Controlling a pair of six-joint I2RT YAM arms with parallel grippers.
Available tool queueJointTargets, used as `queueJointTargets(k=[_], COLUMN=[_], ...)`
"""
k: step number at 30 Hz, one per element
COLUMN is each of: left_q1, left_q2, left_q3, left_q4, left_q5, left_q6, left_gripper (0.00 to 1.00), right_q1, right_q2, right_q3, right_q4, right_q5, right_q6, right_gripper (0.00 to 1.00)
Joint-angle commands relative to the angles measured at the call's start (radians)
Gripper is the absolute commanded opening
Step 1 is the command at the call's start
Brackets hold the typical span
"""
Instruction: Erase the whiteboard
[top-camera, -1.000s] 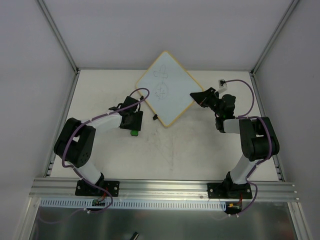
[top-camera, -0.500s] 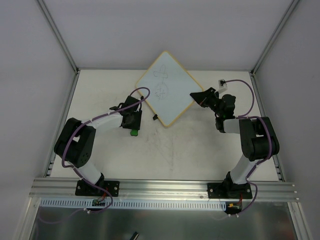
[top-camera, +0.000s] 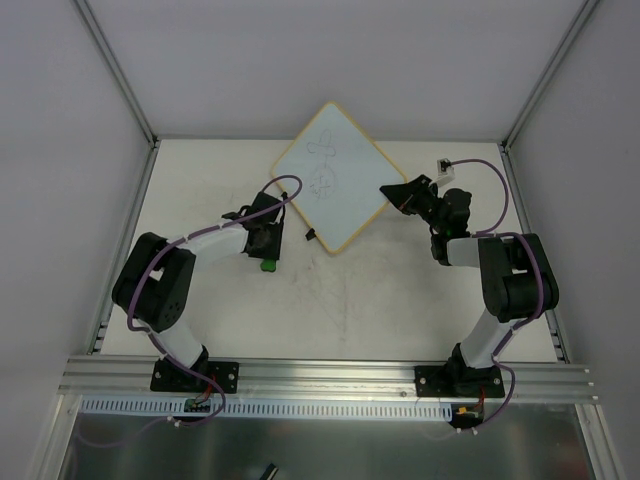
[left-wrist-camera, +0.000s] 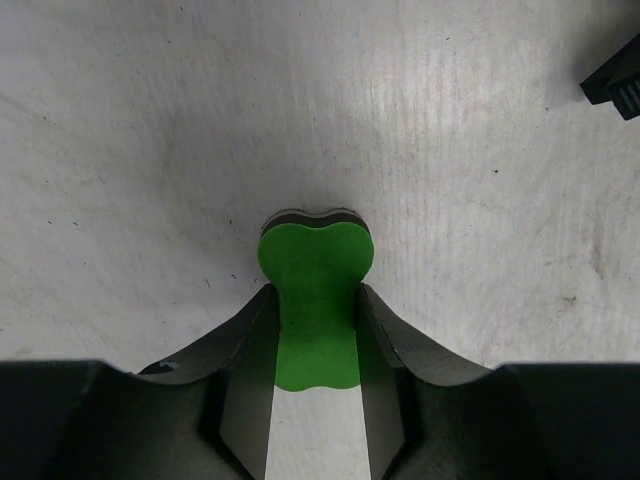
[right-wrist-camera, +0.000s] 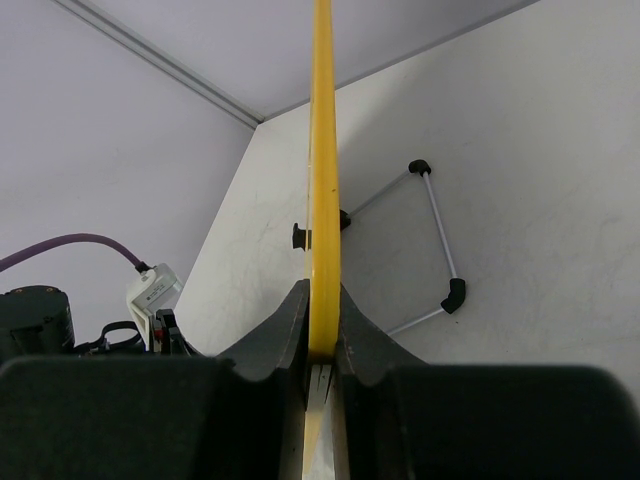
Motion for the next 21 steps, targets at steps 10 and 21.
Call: queueJointTargets(k=[10,21], left_q1=[-0.014,0.073], left_q2=[-0.049,-0.038], left_q3=[0.042,0.33], left_q4=[-0.02,-0.021], left_q5=[-0.027,0.143], left_q6=[-0.027,-0.064], left_gripper=[0.0,0.0], right_q1=[-0.002,-0.002], right_q2=[0.01,0.015], right_q3=[0.029,0.03], right_q4=[0.052,0.057], right_q5=[-0.008,-0.014], right_q6=[-0.058,-0.06], right_gripper=[0.0,0.0])
